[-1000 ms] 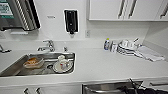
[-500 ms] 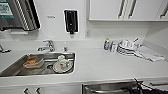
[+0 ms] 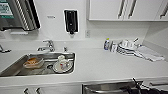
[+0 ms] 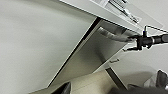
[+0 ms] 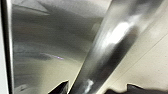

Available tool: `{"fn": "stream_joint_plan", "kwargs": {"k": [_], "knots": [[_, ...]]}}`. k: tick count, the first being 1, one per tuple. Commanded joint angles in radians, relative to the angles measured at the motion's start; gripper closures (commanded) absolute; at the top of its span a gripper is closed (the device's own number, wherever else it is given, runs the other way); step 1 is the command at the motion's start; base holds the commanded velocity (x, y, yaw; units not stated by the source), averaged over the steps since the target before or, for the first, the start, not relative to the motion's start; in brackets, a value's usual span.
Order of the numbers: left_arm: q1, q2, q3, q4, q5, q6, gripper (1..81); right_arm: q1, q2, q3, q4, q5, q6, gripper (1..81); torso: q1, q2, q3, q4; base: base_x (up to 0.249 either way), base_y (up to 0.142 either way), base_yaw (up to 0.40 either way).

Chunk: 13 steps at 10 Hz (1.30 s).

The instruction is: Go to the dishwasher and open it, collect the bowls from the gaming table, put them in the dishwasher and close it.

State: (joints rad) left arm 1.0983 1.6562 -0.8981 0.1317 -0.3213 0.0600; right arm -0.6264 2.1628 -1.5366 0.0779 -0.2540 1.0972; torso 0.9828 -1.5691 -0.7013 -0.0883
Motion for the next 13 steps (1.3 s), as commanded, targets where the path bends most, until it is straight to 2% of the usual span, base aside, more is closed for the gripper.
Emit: {"fn": "stream_joint_plan", "kwargs": {"k": [1, 8, 13], "knots": [[-0.068, -0.054, 0.030, 0.026, 0.014, 0.011, 1.0, 0.055, 0.015, -0.026, -0.018, -0.145, -0.010, 1.0, 0.000, 0.000, 0.000, 0.000, 0.000, 0.000, 0.000], [-0.068, -0.054, 0.033, 0.026, 0.014, 0.011, 1.0, 0.047, 0.018, -0.026, -0.027, -0.148, -0.010, 1.0, 0.000, 0.000, 0.000, 0.000, -0.047, 0.000, 0.000], [-0.068, -0.053, 0.034, 0.026, 0.014, 0.011, 1.0, 0.012, 0.065, -0.065, -0.043, -0.146, -0.010, 1.0, 0.000, -0.001, 0.000, 0.000, 0.000, 0.000, 0.000]]}}
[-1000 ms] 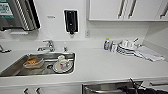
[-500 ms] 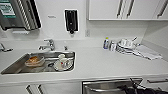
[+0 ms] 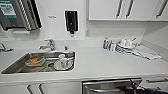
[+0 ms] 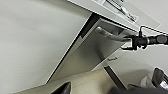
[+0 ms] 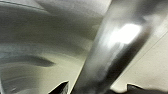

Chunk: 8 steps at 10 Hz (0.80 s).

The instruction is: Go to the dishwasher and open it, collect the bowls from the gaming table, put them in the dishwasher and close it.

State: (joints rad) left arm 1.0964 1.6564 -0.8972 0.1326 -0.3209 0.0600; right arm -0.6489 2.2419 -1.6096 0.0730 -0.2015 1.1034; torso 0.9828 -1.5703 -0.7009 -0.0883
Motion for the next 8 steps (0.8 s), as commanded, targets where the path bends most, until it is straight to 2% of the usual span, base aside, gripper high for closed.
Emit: {"fn": "stream_joint_plan", "kwargs": {"k": [1, 8], "knots": [[-0.066, -0.053, 0.034, 0.027, 0.014, 0.011, 1.0, 0.024, -0.011, 0.004, -0.039, -0.199, -0.016, 1.0, 0.000, 0.000, 0.000, 0.000, 0.000, 0.000, 0.000], [-0.066, -0.055, 0.035, 0.025, 0.014, 0.011, 1.0, 0.010, -0.017, 0.004, -0.047, -0.197, -0.016, 1.0, 0.000, 0.000, 0.000, 0.000, 0.000, 0.000, 0.000]]}}
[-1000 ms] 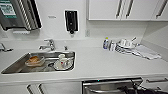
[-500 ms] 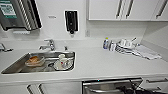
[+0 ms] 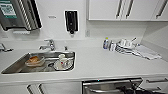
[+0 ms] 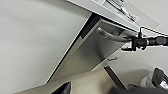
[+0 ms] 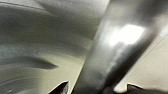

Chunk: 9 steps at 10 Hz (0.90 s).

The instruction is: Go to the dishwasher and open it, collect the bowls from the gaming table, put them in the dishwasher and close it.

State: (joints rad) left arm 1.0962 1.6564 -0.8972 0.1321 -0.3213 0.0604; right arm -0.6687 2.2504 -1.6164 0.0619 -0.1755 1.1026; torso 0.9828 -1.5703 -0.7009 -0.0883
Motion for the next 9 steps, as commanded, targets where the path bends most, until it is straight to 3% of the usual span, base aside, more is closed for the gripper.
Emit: {"fn": "stream_joint_plan", "kwargs": {"k": [1, 5, 9], "knots": [[-0.066, -0.055, 0.035, 0.026, 0.014, 0.010, 1.0, 0.028, -0.027, 0.012, -0.037, -0.223, -0.015, 1.0, 0.000, 0.000, 0.000, 0.000, 0.000, 0.000, 0.000], [-0.066, -0.053, 0.035, 0.026, 0.014, 0.010, 1.0, 0.027, -0.027, 0.012, -0.037, -0.223, -0.015, 1.0, 0.000, 0.000, 0.000, 0.000, 0.000, 0.000, 0.000], [-0.066, -0.053, 0.035, 0.026, 0.014, 0.009, 1.0, 0.027, -0.029, 0.013, -0.037, -0.223, -0.015, 1.0, 0.000, 0.000, 0.000, 0.000, -0.069, 0.000, 0.000]]}}
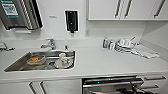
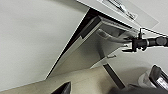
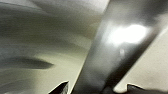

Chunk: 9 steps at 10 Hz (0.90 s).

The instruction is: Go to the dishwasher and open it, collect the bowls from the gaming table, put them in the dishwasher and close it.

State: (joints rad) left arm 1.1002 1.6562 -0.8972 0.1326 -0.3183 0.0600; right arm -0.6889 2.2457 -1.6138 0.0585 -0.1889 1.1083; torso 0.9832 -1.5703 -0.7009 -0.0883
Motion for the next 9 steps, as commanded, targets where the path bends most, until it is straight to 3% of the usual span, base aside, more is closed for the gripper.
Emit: {"fn": "stream_joint_plan", "kwargs": {"k": [1, 9], "knots": [[-0.070, -0.053, 0.035, 0.025, 0.012, 0.009, 1.0, 0.047, -0.024, 0.009, -0.034, -0.211, -0.021, 1.0, 0.000, 0.000, 0.000, 0.000, -0.073, 0.000, 0.000], [-0.070, -0.051, 0.043, 0.027, 0.016, 0.009, 1.0, -0.014, -0.001, -0.004, -0.052, -0.199, -0.021, 1.0, 0.000, 0.000, 0.000, 0.000, -0.073, 0.000, 0.000]]}}
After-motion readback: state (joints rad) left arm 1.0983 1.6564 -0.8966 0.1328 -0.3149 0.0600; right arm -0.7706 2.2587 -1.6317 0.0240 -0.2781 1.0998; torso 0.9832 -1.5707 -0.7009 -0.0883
